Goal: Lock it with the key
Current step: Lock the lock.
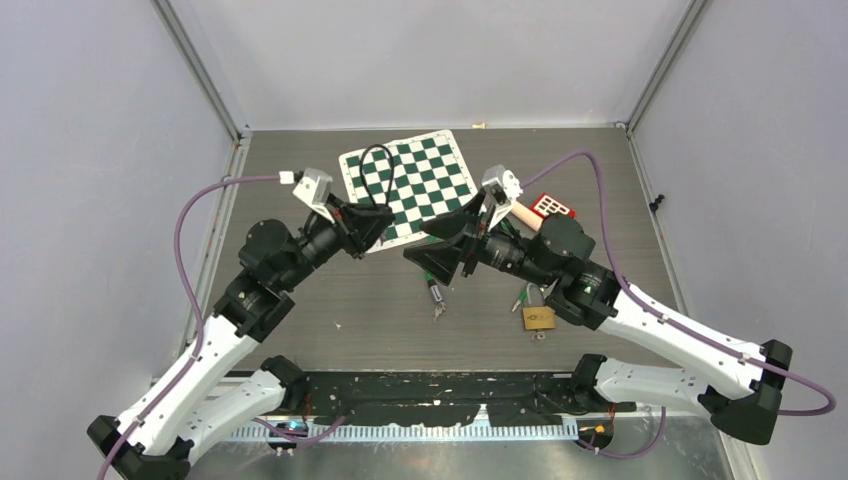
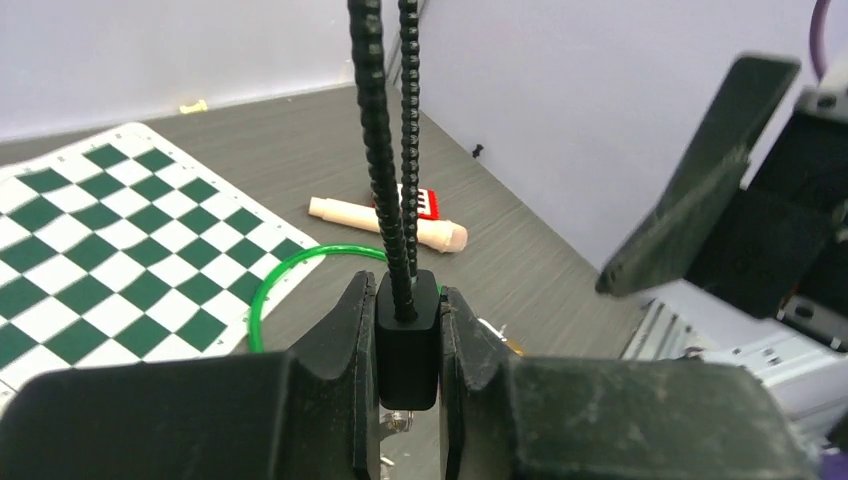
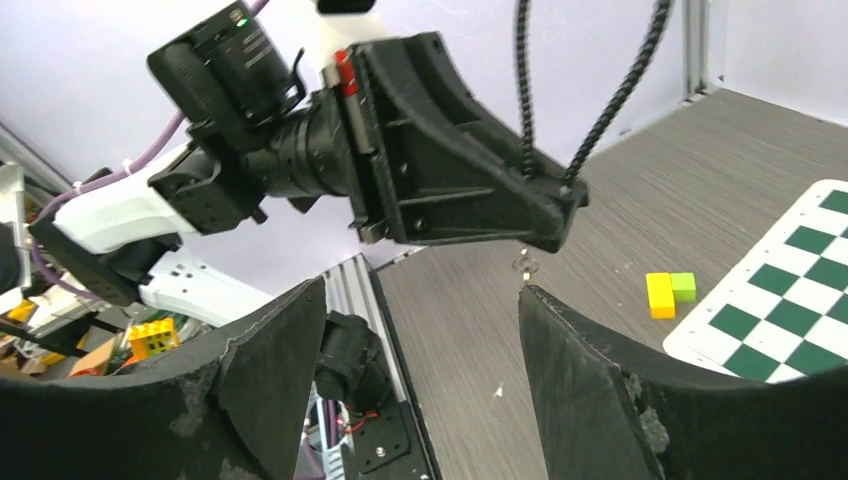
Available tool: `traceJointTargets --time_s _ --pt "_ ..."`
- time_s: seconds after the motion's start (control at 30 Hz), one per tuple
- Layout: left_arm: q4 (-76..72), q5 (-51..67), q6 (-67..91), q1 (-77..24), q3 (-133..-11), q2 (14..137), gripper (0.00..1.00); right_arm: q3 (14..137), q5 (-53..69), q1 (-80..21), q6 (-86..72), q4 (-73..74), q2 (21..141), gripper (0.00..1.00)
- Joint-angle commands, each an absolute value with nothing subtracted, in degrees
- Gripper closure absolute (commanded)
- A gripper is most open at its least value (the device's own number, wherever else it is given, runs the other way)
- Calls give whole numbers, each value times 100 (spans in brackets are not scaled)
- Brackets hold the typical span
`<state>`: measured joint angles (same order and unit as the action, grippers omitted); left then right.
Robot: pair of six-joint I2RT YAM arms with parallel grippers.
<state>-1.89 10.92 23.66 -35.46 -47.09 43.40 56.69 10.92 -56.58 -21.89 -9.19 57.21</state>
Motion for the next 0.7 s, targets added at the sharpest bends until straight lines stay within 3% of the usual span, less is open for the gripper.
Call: traceJointTargets --time_s 0.0,0.07,0.23,0.37,0.67 --pt "552 958 3135 -3462 -5733 4737 100 5403 1413 -5627 -2616 -1518 5720 23" --pt "807 1232 3402 -3333 -5970 4989 100 5250 1486 -5627 -2854 -1845 5835 22" --pt "92 2449 4713 -2656 -5679 5289 100 4757 1269 -5572 -3510 -2879 6070 9" --pt "-881 3081 5559 -2211 -5193 5159 100 4396 1237 -5477 -3882 -3495 6227 8" --pt "-1455 3327 6336 -2101 -4926 4683 100 4301 1487 -5254 -4937 -4701 6872 7"
